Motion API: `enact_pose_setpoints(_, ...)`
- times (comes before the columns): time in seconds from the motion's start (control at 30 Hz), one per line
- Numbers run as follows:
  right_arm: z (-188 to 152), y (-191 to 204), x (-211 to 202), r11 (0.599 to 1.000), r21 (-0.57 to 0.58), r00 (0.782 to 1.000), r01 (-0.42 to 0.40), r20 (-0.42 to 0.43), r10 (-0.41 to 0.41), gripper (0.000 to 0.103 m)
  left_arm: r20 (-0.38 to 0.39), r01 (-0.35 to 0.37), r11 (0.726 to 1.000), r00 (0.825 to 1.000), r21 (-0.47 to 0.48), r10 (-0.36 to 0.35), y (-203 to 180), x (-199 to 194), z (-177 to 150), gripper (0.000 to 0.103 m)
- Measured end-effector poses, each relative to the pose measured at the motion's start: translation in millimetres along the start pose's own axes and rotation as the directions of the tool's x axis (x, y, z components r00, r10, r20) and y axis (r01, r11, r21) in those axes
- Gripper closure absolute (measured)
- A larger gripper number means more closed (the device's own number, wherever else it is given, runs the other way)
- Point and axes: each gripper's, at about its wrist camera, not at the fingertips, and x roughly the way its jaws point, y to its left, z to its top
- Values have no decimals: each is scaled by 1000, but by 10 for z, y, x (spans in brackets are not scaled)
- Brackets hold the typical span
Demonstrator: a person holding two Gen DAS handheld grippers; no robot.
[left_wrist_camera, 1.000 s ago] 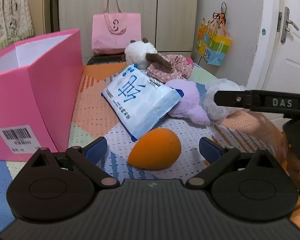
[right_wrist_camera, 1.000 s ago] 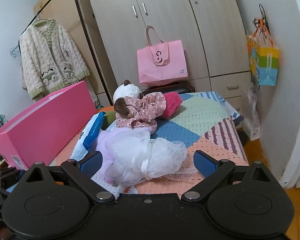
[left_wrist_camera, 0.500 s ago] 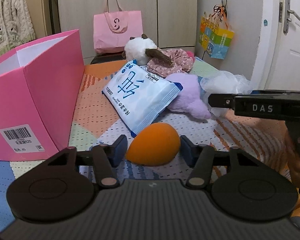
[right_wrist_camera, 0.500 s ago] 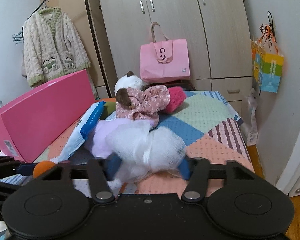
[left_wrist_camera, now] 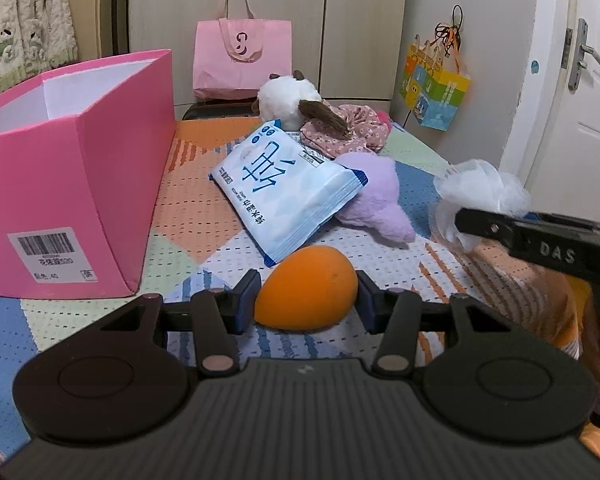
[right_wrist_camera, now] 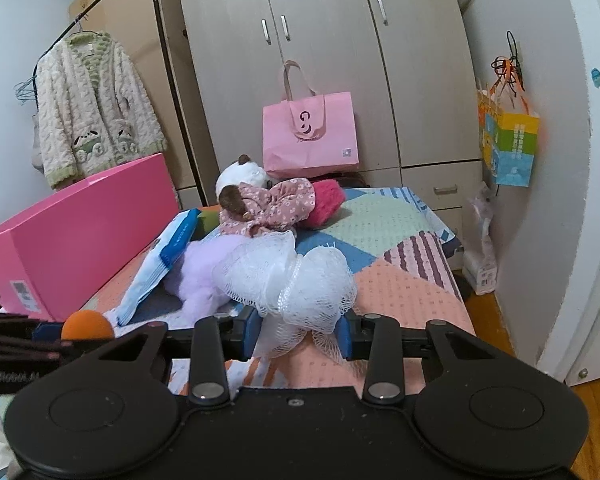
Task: Organize soft objects
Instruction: 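Carry the sponge and bath puff with both grippers over the pink box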
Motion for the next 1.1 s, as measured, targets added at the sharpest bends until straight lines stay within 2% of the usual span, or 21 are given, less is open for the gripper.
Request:
enact_pose_setpoints(0.27,-43,141,-212,999,-37,1000,-30,-10,30,61,8,4,1000,1000,-20,-4,79,-128,2,54)
enact_pose_setpoints(0.5,-38,316,-284,994,-45,994,-102,-37,101,61,-46,22,998,999,-60,-25,167,-176,44,54)
enact_pose_setpoints(0.77,34,588,-380,984,-71,985,-161,-75,156,61,-61,2,996,998,-89,-8,332,-380,77,54)
enact_pose_setpoints(0.97,208,843,-488,965,-102,962,-242,-155,225,61,-57,12,997,998,-80,-16,509,-678,143,54)
enact_pose_setpoints(1.1,266,1040,-481,944,-90,926,-318,-242,289,61,-84,20,998,996,-66,-25,653,-836,185,54)
